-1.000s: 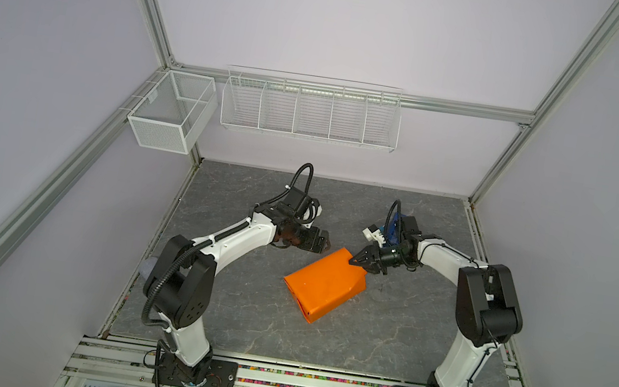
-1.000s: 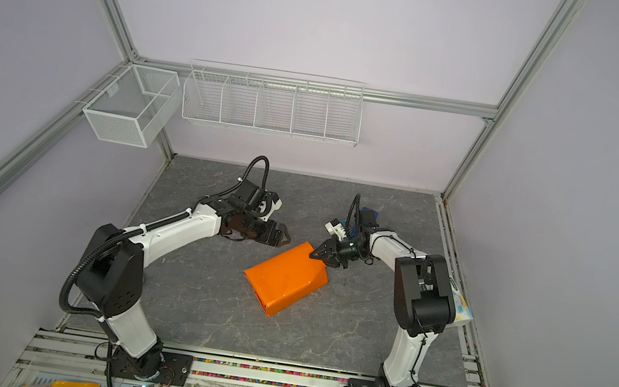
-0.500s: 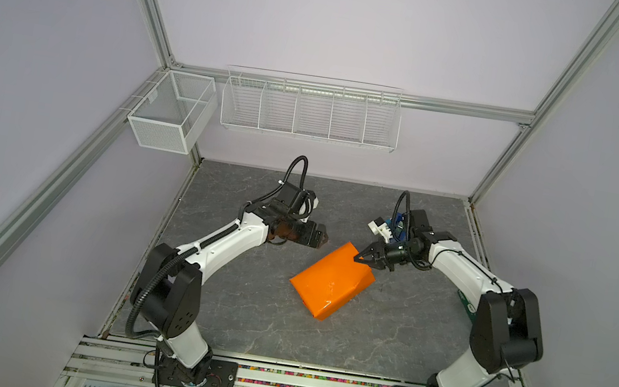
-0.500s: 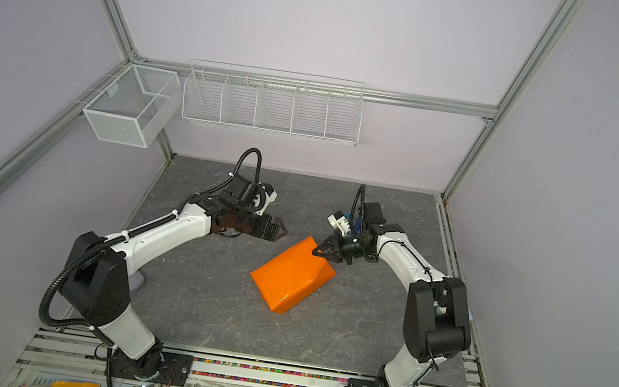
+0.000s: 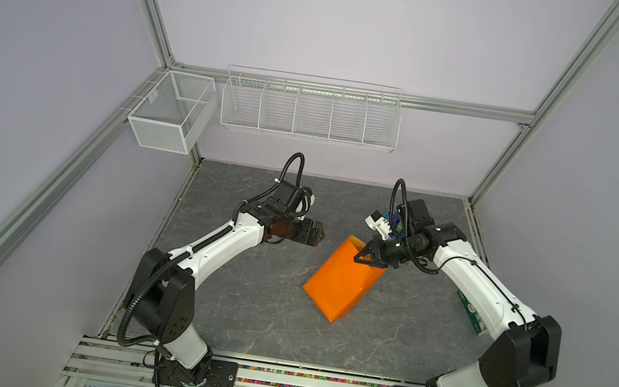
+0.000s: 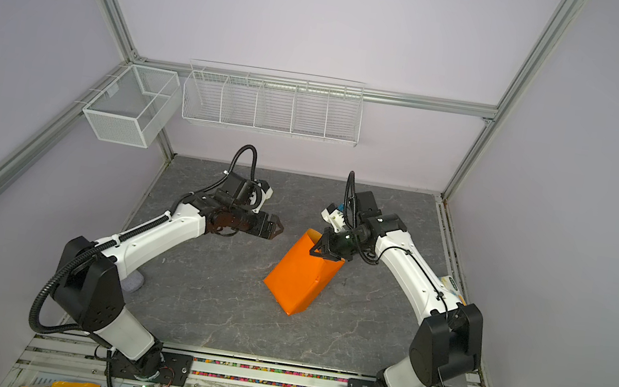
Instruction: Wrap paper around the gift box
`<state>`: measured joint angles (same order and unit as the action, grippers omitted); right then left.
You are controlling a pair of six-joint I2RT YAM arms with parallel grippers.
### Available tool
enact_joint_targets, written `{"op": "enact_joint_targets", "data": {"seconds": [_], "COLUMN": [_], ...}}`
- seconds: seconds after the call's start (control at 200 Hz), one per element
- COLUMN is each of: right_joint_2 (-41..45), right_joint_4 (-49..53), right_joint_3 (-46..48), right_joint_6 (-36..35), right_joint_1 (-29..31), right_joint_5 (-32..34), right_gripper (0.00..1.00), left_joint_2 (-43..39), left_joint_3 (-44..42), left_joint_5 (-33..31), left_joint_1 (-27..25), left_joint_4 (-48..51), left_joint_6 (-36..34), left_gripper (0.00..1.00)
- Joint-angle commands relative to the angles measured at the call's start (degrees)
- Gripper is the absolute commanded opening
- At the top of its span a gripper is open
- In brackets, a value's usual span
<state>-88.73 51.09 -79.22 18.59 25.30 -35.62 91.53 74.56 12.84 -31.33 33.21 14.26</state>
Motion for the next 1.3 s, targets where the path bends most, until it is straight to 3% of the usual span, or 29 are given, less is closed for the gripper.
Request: {"op": "enact_joint_targets", "data": {"seconds": [0.0,0.365,0.565,0.72,0.9,1.115,1.3], "right_joint_2": [2.3,1.4,1.4,2.8,3.7,0.5,-3.9], "right_joint_4": [3.1,1.2,1.1,5.9,8.9,11.1,11.2], "right_joint_3": [-2.5,-1.3,-3.4,-7.0,-8.9,-9.6,-9.7], "right_joint_6": [-0.6,3.4,4.1,2.3,1.3,0.0,-0.8], "right_joint_1": [1.3,10.0,12.4,11.3,10.5,11.8,15.0], "right_joint_5": [4.0,12.1,12.4,17.5,22.3,25.9,29.6], "right_gripper": [0.07,0.07,0.36,0.41,0.36,0.16,0.11], "left_joint_2": [-1.7,-1.4,-2.3,-3.5,-4.1,-3.6,-3.2], "left_joint_3": [-0.7,-0.9,-1.1,-1.9,-2.9,-3.2,-3.4], "left_joint_5": [-0.6,-1.4,-3.0,-4.0,-4.1,-4.5,-5.2], "left_joint_1": [0.4,0.4,0.5,0.5,0.5,0.5,0.5], "left_joint_4": [1.5,1.5,2.0,1.3,0.3,-0.3,-0.3], "left_joint_6": [-0.7,-0.5,-0.6,-0.4,0.1,0.8,1.6], "left_gripper": [0.92,0.92,0.92,0.92,0.92,0.91,0.89]}}
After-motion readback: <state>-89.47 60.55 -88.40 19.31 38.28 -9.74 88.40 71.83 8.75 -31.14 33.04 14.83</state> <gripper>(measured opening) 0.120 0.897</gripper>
